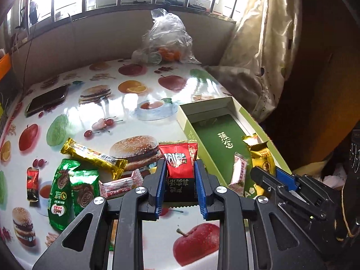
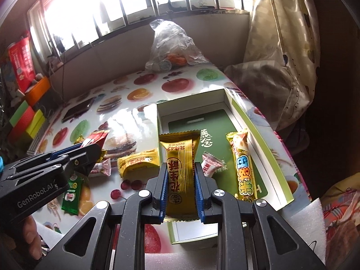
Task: Organize snacks
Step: 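Carry both held snacks over the green gift box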
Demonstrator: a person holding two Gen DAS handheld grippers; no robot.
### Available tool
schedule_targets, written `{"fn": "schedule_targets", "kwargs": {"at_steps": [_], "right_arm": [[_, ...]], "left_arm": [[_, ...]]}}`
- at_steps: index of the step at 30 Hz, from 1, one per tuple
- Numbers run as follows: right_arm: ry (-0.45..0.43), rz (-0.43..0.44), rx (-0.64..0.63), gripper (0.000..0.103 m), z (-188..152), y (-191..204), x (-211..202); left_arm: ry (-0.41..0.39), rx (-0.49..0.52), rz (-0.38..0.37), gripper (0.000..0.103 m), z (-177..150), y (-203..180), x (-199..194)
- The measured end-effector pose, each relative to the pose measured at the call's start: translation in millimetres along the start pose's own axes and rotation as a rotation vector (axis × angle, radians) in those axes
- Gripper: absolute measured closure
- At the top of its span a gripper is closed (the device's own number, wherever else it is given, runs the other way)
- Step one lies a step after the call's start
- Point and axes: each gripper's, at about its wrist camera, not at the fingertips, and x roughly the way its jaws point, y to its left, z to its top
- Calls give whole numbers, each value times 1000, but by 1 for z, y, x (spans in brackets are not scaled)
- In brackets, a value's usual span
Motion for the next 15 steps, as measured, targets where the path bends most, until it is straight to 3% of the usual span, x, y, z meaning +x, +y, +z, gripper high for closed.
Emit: {"fn": "schedule_targets", "kwargs": {"at_steps": [12,15], "right_arm": [[36,-27,47,83,-6,-31,12],[53,-27,53,83,-8,-36,17]], "left_arm": [[43,-2,-114,77,19,-30,28],[49,3,-112,77,22,-36,36]]}}
